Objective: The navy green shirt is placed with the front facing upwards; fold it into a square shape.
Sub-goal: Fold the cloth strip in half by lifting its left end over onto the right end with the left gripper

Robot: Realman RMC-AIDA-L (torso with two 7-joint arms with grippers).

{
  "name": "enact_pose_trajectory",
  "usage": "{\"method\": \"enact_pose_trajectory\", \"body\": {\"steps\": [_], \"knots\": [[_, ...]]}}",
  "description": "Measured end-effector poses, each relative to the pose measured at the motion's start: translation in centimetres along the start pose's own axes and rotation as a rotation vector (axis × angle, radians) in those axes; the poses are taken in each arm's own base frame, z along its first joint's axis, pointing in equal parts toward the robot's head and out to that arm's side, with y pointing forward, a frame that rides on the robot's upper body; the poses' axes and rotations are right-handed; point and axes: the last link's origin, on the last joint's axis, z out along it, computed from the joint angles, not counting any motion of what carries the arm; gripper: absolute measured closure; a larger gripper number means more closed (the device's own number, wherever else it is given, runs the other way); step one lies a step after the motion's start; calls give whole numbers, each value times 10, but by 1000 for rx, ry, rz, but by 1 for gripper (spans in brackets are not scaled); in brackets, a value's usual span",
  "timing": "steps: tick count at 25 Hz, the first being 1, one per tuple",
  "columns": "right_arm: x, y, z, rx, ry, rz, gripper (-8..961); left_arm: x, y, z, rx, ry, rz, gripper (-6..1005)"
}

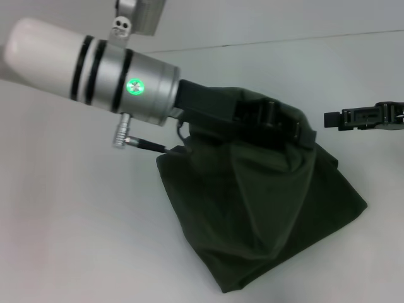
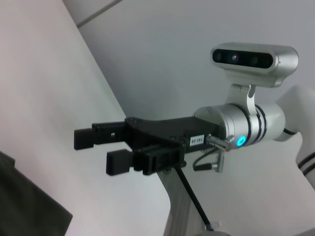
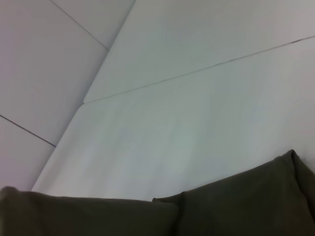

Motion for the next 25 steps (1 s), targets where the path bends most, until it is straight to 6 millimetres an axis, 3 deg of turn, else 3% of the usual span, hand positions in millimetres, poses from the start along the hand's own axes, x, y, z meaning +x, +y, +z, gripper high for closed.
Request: {"method": "enact_pose_trajectory", "body": {"steps": [11,25], "knots": [[-1,-1,1,6,-7,4,182,-5,-19,25,32,45,-82,933],[-4,-1,3,10,-9,-1,190,0,-13,28,7,63,-83,527]]}}
